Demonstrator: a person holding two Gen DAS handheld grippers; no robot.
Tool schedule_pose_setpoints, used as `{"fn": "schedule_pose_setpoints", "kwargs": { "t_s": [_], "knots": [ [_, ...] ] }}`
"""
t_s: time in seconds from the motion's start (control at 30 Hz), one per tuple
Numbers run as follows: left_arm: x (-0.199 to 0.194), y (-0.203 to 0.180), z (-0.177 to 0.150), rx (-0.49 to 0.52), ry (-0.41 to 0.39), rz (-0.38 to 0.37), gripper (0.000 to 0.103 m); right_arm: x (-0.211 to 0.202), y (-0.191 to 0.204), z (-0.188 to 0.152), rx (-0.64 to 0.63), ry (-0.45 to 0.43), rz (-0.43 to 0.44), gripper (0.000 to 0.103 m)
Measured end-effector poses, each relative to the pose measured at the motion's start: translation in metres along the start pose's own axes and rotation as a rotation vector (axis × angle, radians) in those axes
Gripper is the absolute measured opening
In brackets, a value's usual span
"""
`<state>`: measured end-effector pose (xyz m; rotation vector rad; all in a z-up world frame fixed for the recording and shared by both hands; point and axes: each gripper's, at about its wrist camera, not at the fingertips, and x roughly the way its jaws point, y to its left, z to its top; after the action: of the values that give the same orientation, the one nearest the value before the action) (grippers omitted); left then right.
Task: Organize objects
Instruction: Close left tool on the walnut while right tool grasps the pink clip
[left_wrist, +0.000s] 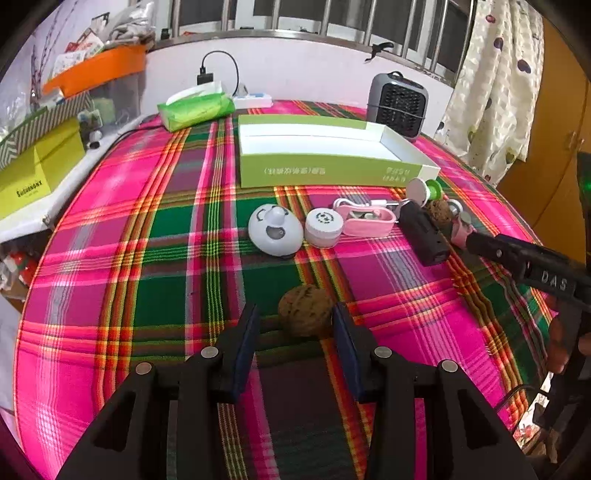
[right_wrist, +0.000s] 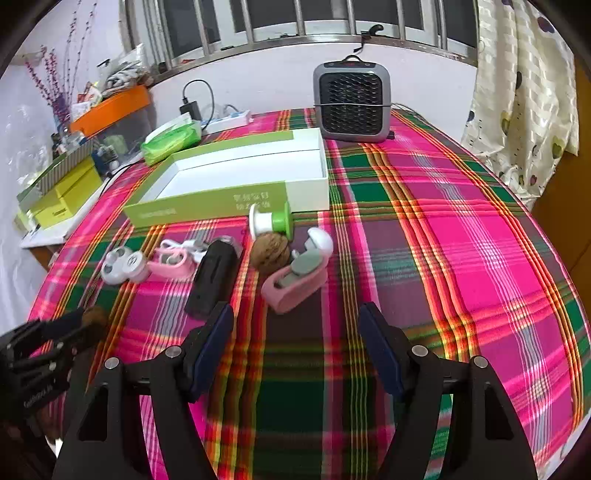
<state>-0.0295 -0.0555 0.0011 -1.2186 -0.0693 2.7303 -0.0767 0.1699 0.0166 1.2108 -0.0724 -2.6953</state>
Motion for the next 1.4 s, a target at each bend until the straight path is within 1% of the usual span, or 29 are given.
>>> {"fn": "schedule_pose_setpoints", "kwargs": {
  "t_s": [0.2, 0.3, 0.47, 0.63, 0.73, 0.83, 0.9, 1.03, 1.17, 1.33, 1.4],
  "knots": [
    [0.003, 0.0, 0.003, 0.028, 0.004, 0.007, 0.039, 0.016, 0.0, 0.01, 0.032, 0.032, -0.01, 0.071],
    [0.004, 0.0, 0.004, 0.038, 0.007, 0.01, 0.039, 0.022, -0.002, 0.013, 0.042, 0.047, -0.03, 0.071],
    [0.005, -0.002, 0.006, 0.056, 0.007, 0.017, 0.039, 0.023, -0.008, 0.014, 0.059, 0.057, -0.049, 0.07],
    [0.005, -0.002, 0.006, 0.053, 0.007, 0.017, 0.039, 0.02, -0.01, 0.011, 0.052, 0.061, -0.063, 0.066],
    [0.005, -0.001, 0.007, 0.046, 0.009, 0.017, 0.039, 0.019, -0.012, 0.009, 0.037, 0.057, -0.078, 0.063],
    [0.006, -0.001, 0.008, 0.035, 0.014, 0.017, 0.039, 0.019, -0.011, 0.009, 0.012, 0.052, -0.094, 0.057],
    [0.006, -0.001, 0.009, 0.024, 0.017, 0.018, 0.039, 0.02, -0.011, 0.01, 0.002, 0.051, -0.086, 0.054],
    [0.006, 0.0, 0.009, 0.012, 0.02, 0.016, 0.039, 0.024, -0.009, 0.013, -0.019, 0.044, -0.082, 0.051],
    [0.006, -0.001, 0.009, 0.004, 0.023, 0.022, 0.039, 0.025, -0.008, 0.013, -0.037, 0.045, -0.073, 0.043],
    [0.005, -0.001, 0.009, -0.002, 0.019, 0.026, 0.038, 0.024, -0.008, 0.012, -0.045, 0.042, -0.064, 0.037],
    [0.005, -0.001, 0.009, -0.001, 0.02, 0.03, 0.036, 0.024, -0.008, 0.012, -0.05, 0.041, -0.062, 0.033]
  ]
}}
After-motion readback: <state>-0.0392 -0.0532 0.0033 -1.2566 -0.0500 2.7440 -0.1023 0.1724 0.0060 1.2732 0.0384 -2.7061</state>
